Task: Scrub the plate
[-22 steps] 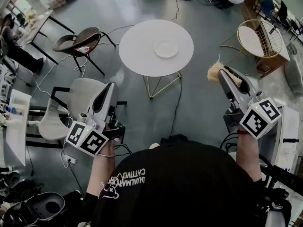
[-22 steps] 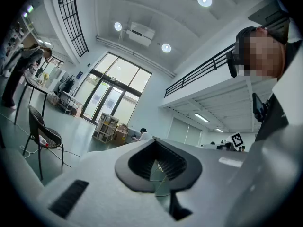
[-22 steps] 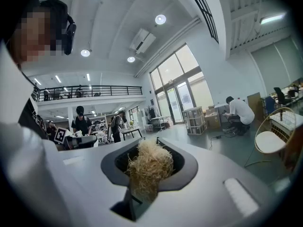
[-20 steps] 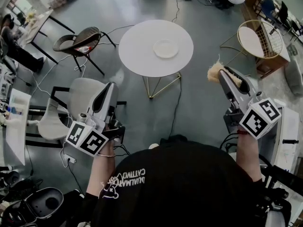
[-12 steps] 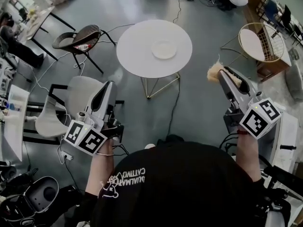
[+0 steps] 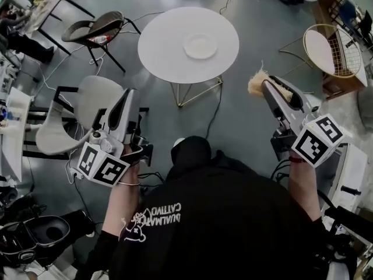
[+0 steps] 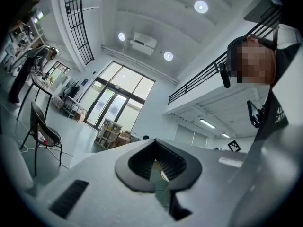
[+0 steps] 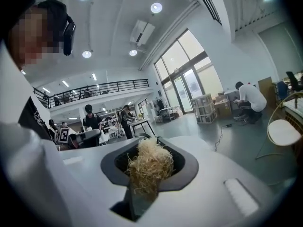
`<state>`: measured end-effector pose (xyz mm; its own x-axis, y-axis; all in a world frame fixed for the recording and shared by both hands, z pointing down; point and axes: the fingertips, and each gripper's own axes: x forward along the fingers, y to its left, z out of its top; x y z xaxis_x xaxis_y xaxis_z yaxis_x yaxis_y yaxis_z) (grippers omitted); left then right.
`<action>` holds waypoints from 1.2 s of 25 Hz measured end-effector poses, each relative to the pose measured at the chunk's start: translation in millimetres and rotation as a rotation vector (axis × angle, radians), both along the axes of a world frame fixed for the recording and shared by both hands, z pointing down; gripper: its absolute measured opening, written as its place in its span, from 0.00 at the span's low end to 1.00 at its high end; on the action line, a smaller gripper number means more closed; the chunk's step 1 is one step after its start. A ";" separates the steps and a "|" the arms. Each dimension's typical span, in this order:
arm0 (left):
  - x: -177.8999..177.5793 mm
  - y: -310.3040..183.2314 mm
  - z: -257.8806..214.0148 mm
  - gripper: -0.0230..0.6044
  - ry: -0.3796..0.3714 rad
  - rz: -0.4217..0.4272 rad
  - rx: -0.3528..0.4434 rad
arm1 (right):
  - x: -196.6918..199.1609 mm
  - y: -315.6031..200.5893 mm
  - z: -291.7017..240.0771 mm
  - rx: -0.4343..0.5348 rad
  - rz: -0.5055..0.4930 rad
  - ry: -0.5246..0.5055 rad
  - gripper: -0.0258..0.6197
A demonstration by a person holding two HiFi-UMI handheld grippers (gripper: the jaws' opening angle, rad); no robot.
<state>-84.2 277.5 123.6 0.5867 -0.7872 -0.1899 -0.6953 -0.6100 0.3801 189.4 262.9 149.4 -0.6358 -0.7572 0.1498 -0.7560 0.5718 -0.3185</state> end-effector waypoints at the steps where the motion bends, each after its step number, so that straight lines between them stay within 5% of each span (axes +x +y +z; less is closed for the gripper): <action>1: 3.8 -7.9 6.5 0.03 -0.029 0.001 -0.027 | -1.6 -5.3 5.8 -0.016 -0.010 -0.008 0.17; 4: 7.4 -36.9 21.2 0.03 -0.083 0.023 -0.072 | -8.2 -27.0 23.4 -0.061 -0.008 -0.019 0.17; 23: -20.3 -334.9 107.3 0.03 -0.072 0.192 -0.267 | -72.8 -291.4 89.7 -0.228 0.068 -0.041 0.17; 26: -11.6 -370.2 132.4 0.03 -0.065 0.234 -0.329 | -75.1 -327.2 103.8 -0.253 0.079 -0.032 0.17; 30: 22.8 -380.0 174.9 0.08 -0.147 0.351 -0.428 | -66.8 -345.9 114.9 -0.287 0.098 -0.019 0.17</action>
